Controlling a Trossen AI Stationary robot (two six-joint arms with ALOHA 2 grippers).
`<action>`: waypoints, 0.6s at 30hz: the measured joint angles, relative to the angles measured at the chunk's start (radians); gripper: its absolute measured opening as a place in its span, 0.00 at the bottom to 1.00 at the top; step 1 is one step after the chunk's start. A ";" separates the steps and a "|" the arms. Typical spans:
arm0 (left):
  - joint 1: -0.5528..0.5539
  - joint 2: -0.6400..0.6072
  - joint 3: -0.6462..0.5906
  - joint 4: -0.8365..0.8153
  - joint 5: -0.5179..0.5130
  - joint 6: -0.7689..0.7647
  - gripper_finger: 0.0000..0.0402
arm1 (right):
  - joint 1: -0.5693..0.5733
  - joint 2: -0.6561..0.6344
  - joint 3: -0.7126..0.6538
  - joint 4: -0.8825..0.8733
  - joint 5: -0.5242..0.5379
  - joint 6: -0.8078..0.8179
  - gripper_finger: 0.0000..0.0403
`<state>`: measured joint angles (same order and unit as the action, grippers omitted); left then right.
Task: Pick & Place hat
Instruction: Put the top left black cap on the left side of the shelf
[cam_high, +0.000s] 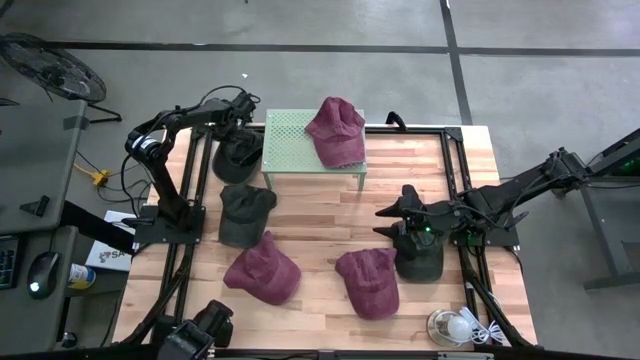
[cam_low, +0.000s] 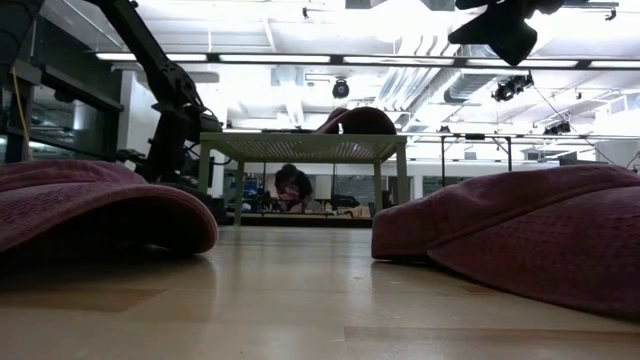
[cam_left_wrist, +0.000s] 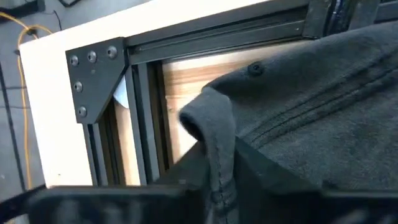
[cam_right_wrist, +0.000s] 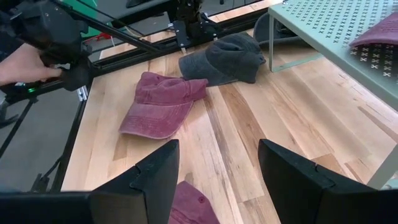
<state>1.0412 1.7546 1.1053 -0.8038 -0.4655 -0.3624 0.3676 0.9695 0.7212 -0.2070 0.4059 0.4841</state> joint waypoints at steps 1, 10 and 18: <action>0.000 0.000 0.000 -0.002 -0.007 0.013 0.06 | 0.000 0.000 0.000 0.000 0.003 0.004 0.52; -0.001 -0.009 0.059 -0.120 -0.016 0.057 0.04 | 0.000 0.000 0.000 -0.007 0.004 0.013 0.52; -0.003 -0.118 0.121 -0.160 0.035 0.069 0.04 | 0.000 0.000 0.000 -0.007 0.006 0.017 0.52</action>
<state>1.0386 1.6364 1.2266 -0.9637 -0.4304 -0.2937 0.3676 0.9695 0.7212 -0.2138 0.4118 0.5010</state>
